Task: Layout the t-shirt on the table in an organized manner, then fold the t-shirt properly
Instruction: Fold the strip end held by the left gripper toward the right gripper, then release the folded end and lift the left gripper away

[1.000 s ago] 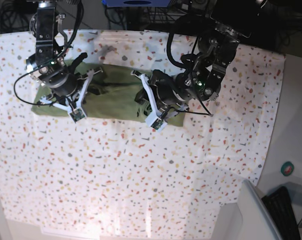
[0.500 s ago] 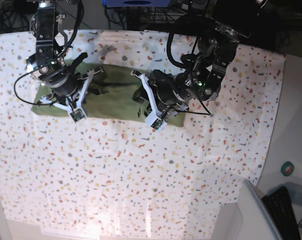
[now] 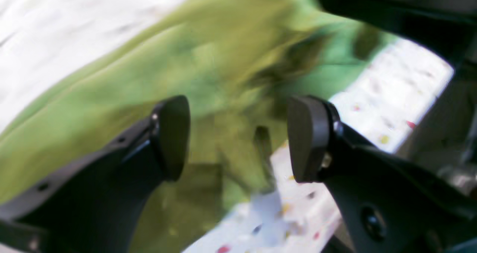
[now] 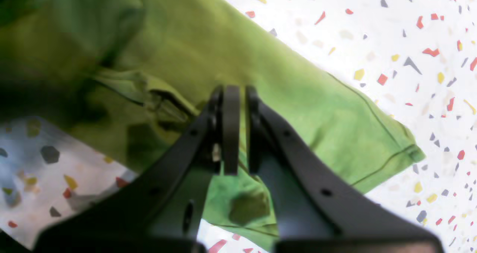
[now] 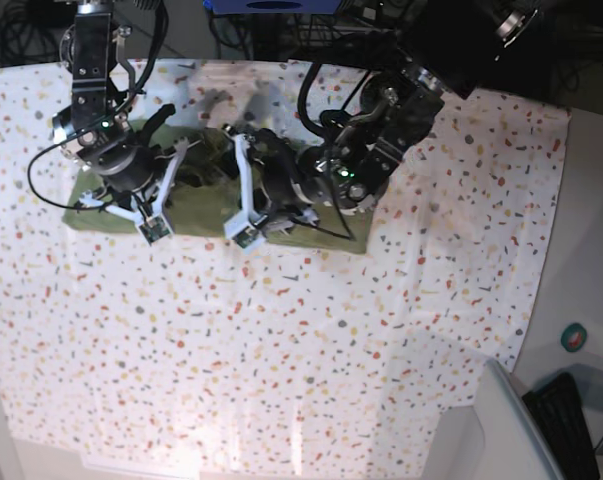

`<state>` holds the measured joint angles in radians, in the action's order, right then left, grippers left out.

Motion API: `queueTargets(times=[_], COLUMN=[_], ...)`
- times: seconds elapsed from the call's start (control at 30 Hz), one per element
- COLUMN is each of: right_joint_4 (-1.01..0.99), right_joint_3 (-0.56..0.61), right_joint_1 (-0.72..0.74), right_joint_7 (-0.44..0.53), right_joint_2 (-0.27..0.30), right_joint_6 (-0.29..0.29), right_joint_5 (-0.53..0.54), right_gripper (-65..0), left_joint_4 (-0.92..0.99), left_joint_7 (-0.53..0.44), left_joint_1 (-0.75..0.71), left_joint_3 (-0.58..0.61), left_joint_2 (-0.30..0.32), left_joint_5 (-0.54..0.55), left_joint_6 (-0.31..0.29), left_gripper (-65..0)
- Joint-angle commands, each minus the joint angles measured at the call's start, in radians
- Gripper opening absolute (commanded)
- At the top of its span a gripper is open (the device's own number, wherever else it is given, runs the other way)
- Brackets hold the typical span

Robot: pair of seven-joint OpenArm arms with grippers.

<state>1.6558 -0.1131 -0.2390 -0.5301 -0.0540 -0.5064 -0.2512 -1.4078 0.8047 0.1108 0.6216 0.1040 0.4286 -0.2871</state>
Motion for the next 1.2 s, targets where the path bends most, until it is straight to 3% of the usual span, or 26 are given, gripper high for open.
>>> queueTargets(times=[0.0, 0.17, 0.33, 0.4, 0.47, 0.5, 0.67, 0.8, 0.93, 1.17], right_joint_4=[0.022, 0.042, 0.062, 0.079, 0.090, 0.090, 0.031, -0.061, -0.197, -0.357], right_joint_3=[0.000, 0.000, 0.000, 0.003, 0.008, 0.011, 0.135, 0.230, 0.277, 0.131], right_joint_1=[0.008, 0.007, 0.007, 0.008, 0.013, 0.014, 0.066, 0.134, 0.203, 0.269], right_joint_7=[0.020, 0.018, 0.017, 0.017, 0.017, 0.017, 0.018, 0.015, 0.015, 0.020], right_joint_2=[0.000, 0.001, 0.001, 0.001, 0.000, -0.002, -0.030, -0.053, -0.057, -0.056], right_joint_6=[0.005, 0.005, 0.005, 0.005, 0.005, 0.004, 0.005, 0.005, 0.007, 0.007], right_joint_5=[0.006, 0.006, 0.006, 0.006, 0.006, 0.008, 0.008, 0.008, 0.008, 0.008], right_gripper=[-61.4, -61.4, -61.4, -61.5, -61.8, -63.5, -65.0, -65.0, -65.0, -65.0], left_joint_4=[-0.001, -0.083, -0.253, -0.287, -0.281, -0.268, -0.146, -0.063, -0.057, -0.061], left_joint_7=[-0.011, -0.009, -0.009, -0.012, -0.014, -0.017, -0.018, -0.018, -0.018, -0.018], left_joint_1=[0.023, 0.014, -0.104, -0.174, -0.239, -0.280, -0.389, -0.426, -0.463, -0.474], left_joint_3=[0.014, -0.065, -0.323, -0.447, -0.590, -0.675, -1.136, -1.362, -1.449, -1.451], left_joint_2=[-0.010, 0.006, 0.132, 0.198, 0.239, 0.250, 0.251, 0.253, 0.250, 0.236], left_joint_5=[0.011, 0.011, 0.011, 0.011, 0.011, 0.006, 0.009, 0.005, 0.005, 0.002], left_joint_6=[-0.002, -0.002, -0.002, -0.002, -0.002, -0.002, -0.028, -0.186, -0.320, -0.341], left_gripper=[-26.0, -26.2, -29.0, -42.1, -61.4, -65.0, -65.0, -65.0, -65.0, -65.0])
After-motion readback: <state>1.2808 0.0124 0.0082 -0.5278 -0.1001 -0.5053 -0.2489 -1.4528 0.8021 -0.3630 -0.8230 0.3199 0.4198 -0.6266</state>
